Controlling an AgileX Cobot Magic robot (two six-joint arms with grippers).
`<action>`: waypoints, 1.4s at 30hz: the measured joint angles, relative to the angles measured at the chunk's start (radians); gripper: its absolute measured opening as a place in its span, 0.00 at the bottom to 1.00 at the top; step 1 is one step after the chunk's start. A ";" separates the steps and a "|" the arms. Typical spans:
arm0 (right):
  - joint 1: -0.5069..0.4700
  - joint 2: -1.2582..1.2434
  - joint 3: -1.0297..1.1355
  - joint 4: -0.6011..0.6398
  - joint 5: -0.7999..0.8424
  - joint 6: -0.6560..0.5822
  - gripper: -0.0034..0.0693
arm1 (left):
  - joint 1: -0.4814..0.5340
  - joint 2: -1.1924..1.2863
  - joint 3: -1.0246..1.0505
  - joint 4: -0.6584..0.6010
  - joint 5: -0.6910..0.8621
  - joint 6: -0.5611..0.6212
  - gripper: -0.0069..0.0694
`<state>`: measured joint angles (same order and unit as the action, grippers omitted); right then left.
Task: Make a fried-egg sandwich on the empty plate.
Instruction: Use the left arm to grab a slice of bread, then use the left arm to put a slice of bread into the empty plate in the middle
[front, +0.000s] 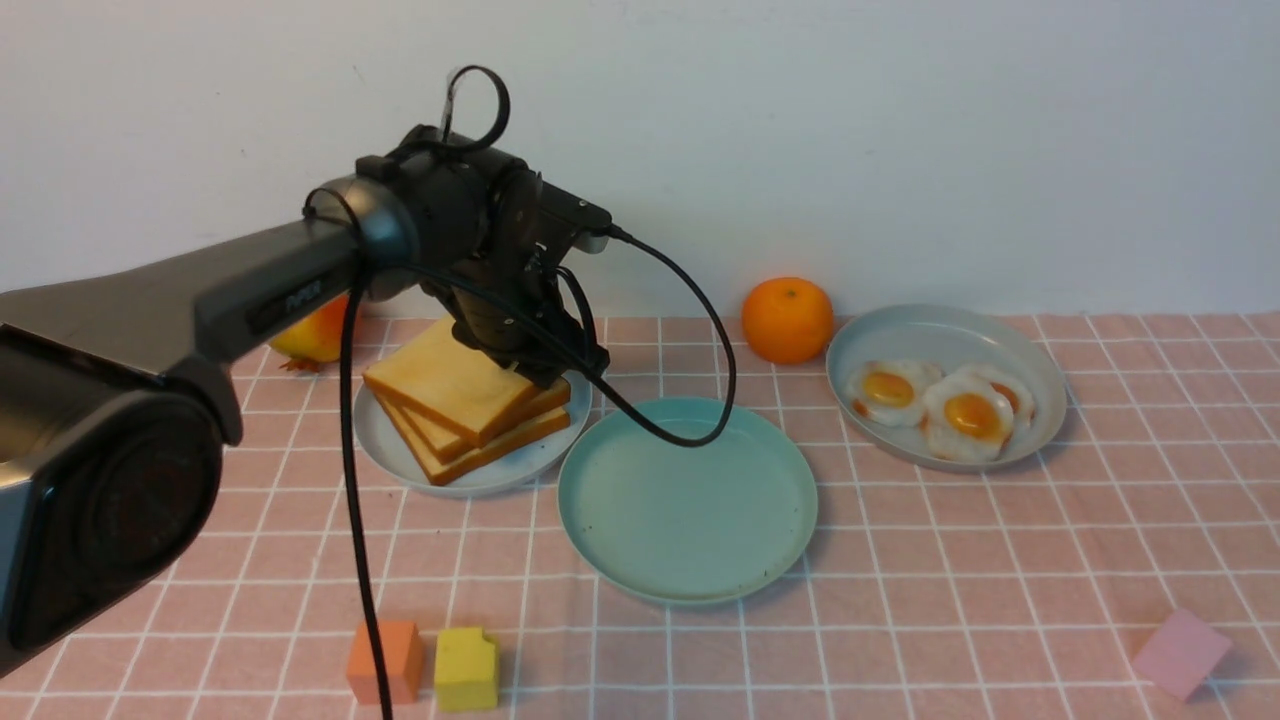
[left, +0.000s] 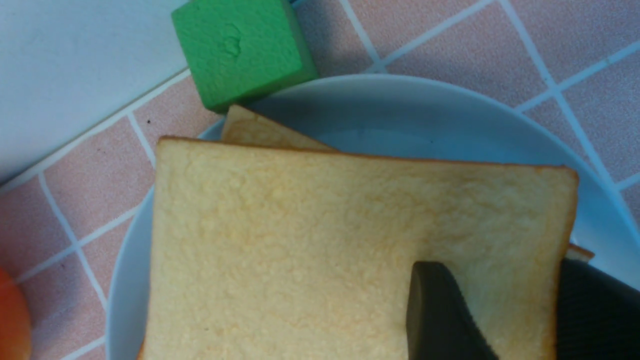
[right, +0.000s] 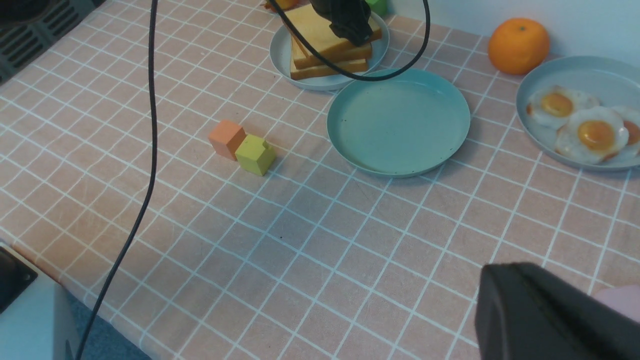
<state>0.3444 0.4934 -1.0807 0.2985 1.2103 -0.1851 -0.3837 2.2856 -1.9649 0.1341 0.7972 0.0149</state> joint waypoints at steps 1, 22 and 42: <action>0.000 0.000 0.000 0.000 0.003 0.000 0.08 | 0.000 0.000 0.000 0.000 0.000 0.000 0.53; 0.000 0.000 0.000 -0.017 0.021 0.000 0.09 | 0.000 0.003 -0.005 -0.006 0.007 0.001 0.37; 0.000 0.000 0.000 -0.041 0.036 -0.022 0.11 | -0.082 -0.298 0.000 -0.232 0.182 0.257 0.13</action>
<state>0.3444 0.4934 -1.0807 0.2580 1.2460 -0.2075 -0.4661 1.9876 -1.9645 -0.0974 0.9793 0.2714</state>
